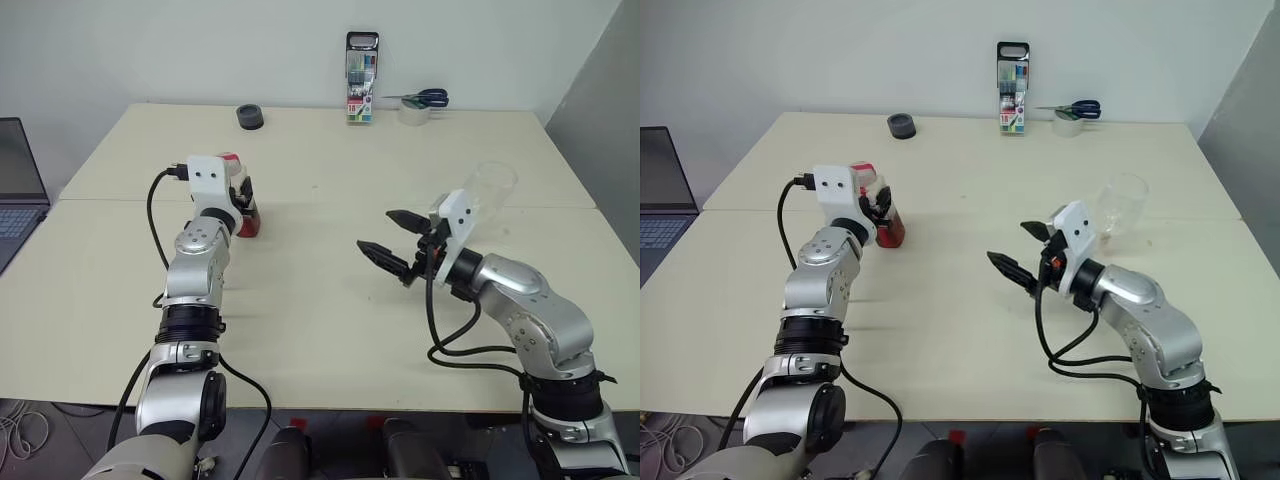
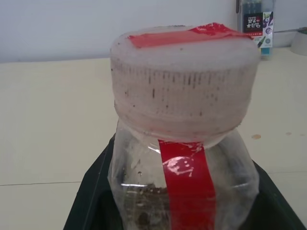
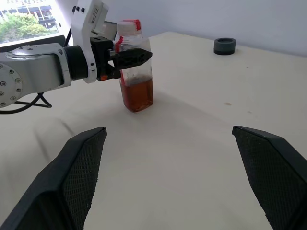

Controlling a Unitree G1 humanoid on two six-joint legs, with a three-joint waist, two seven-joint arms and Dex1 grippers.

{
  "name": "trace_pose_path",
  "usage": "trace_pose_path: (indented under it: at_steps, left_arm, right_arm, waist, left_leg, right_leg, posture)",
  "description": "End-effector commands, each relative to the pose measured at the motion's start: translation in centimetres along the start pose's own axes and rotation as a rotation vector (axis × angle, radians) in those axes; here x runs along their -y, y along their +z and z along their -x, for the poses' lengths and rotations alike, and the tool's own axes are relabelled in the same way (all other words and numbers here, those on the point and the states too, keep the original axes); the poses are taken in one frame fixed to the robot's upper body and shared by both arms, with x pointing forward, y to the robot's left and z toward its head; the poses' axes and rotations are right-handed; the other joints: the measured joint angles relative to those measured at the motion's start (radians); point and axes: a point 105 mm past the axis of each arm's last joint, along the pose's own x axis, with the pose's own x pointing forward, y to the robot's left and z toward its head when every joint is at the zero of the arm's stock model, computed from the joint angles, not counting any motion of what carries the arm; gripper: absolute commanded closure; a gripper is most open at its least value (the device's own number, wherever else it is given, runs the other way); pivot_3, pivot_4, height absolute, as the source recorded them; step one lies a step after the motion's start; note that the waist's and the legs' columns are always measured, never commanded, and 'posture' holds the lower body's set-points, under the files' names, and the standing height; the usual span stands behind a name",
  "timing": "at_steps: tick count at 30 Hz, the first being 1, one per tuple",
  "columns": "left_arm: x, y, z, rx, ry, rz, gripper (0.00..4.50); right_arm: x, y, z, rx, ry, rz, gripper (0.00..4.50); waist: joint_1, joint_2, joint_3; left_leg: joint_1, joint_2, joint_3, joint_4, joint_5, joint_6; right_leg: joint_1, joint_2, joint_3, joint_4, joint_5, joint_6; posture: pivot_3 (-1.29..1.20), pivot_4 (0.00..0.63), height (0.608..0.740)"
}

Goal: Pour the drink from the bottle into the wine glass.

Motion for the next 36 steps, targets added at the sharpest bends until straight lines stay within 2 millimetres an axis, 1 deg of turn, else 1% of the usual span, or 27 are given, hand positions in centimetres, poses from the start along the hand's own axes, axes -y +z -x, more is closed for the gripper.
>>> trace_pose_path:
  at_steps: [1, 2, 5, 7, 11, 13, 17, 22, 25, 27, 31, 36]
  left_arm:
    - [1.3, 2.5, 0.4, 0.118, -0.093, -0.014, 2.71]
    - [2.1, 2.7, 0.6, 0.131, -0.144, -0.015, 2.71]
    - [5.2, 2.7, 1.6, 0.137, -0.358, -0.024, 2.71]
    - [7.3, 3.1, 2.4, 0.156, -0.506, -0.046, 2.71]
    - [10.4, 4.1, 3.6, 0.193, -0.745, -0.057, 2.71]
    - [11.9, 4.5, 4.3, 0.2, -0.874, -0.06, 2.71]
    - [15.0, 4.6, 6.5, 0.197, -1.166, -0.091, 2.71]
    - [16.5, 4.5, 7.8, 0.178, -1.362, -0.111, 2.71]
    - [17.0, 4.4, 8.2, 0.167, -1.428, -0.125, 2.71]
    - [17.2, 4.3, 8.3, 0.16, -1.451, -0.131, 2.71]
    - [17.4, 4.1, 8.4, 0.156, -1.475, -0.147, 2.71]
    - [17.4, 4.1, 8.4, 0.162, -1.48, -0.16, 2.71]
  right_arm:
    - [-0.2, 2.0, 0.1, 0.067, 0.013, 0.059, 0.0]
    - [-0.3, 2.1, 0.2, 0.072, 0.016, 0.068, 0.0]
    - [-0.5, 2.8, 1.0, 0.083, 0.028, 0.089, 0.0]
    - [-0.8, 3.8, 1.7, 0.092, 0.041, 0.066, 0.0]
    - [-2.0, 5.7, 2.7, 0.085, 0.08, 0.064, 0.0]
    - [-2.3, 6.2, 2.8, 0.07, 0.073, 0.093, 0.0]
    - [-2.0, 6.3, 2.2, 0.048, -0.022, 0.14, 0.0]
    - [-2.0, 6.3, 0.9, 0.059, -0.084, 0.135, 0.0]
    - [-1.9, 6.4, 0.3, 0.076, -0.116, 0.134, 0.0]
    - [-1.9, 6.4, 0.1, 0.076, -0.126, 0.133, 0.0]
    - [-2.6, 6.1, -0.2, 0.073, -0.105, 0.118, 0.0]
    - [-2.5, 5.4, -0.6, 0.046, -0.106, 0.13, 0.0]
  waist:
    - [0.0, 0.0, 0.0]
    - [0.0, 0.0, 0.0]
    - [0.001, 0.0, 0.0]
    - [0.003, 0.0, 0.0]
    - [0.002, 0.0, 0.0]
    - [0.0, 0.0, 0.0]
    - [-0.002, 0.0, 0.0]
    - [-0.007, 0.0, 0.0]
    - [-0.007, 0.0, 0.0]
    - [-0.007, 0.0, 0.0]
    - [-0.007, 0.0, 0.0]
    - [-0.008, 0.0, 0.0]
  left_leg:
    - [0.0, 0.0, 0.0, 0.0, 0.0, 0.0]
    - [-0.001, 0.0, 0.0, 0.0, 0.0, 0.0]
    - [-0.005, 0.0, 0.0, 0.001, 0.001, -0.001]
    - [-0.006, 0.0, -0.001, 0.001, 0.001, -0.002]
    - [-0.006, 0.0, -0.001, 0.001, 0.001, -0.001]
    - [-0.006, 0.0, 0.0, 0.001, 0.001, -0.001]
    - [-0.006, -0.001, 0.0, 0.001, -0.001, 0.001]
    - [-0.006, 0.0, 0.001, 0.001, -0.001, 0.002]
    - [-0.006, 0.0, 0.0, 0.001, -0.001, 0.002]
    - [-0.006, 0.0, 0.0, 0.001, -0.001, 0.002]
    - [-0.007, 0.0, 0.0, 0.001, -0.001, 0.002]
    - [-0.007, 0.0, 0.0, 0.001, -0.001, 0.002]
  right_leg:
    - [0.0, 0.0, 0.0, 0.0, 0.0, 0.0]
    - [-0.001, 0.0, 0.0, 0.0, 0.0, 0.0]
    - [-0.005, -0.001, 0.0, 0.001, 0.0, 0.0]
    - [-0.005, -0.002, -0.001, 0.001, 0.0, 0.0]
    - [-0.005, -0.004, 0.0, 0.001, 0.0, 0.0]
    - [-0.005, -0.004, -0.001, 0.001, 0.0, 0.0]
    - [-0.005, 0.0, -0.001, 0.001, 0.0, 0.0]
    - [-0.006, 0.001, 0.0, 0.001, 0.0, 0.0]
    - [-0.006, 0.001, 0.0, 0.002, 0.0, 0.0]
    - [-0.006, 0.001, 0.0, 0.001, 0.0, 0.0]
    - [-0.006, 0.0, 0.0, 0.001, 0.0, 0.0]
    - [-0.007, 0.0, 0.0, 0.002, 0.0, 0.0]
  posture:
    - [0.0, 0.15, 0.74]
    - [0.0, 0.15, 0.74]
    - [0.0, 0.15, 0.74]
    - [0.0, 0.15, 0.74]
    - [0.0, 0.15, 0.74]
    - [0.0, 0.15, 0.74]
    - [0.0, 0.15, 0.74]
    - [0.0, 0.15, 0.74]
    - [0.0, 0.15, 0.74]
    - [0.0, 0.15, 0.74]
    - [0.0, 0.15, 0.74]
    - [0.0, 0.15, 0.74]
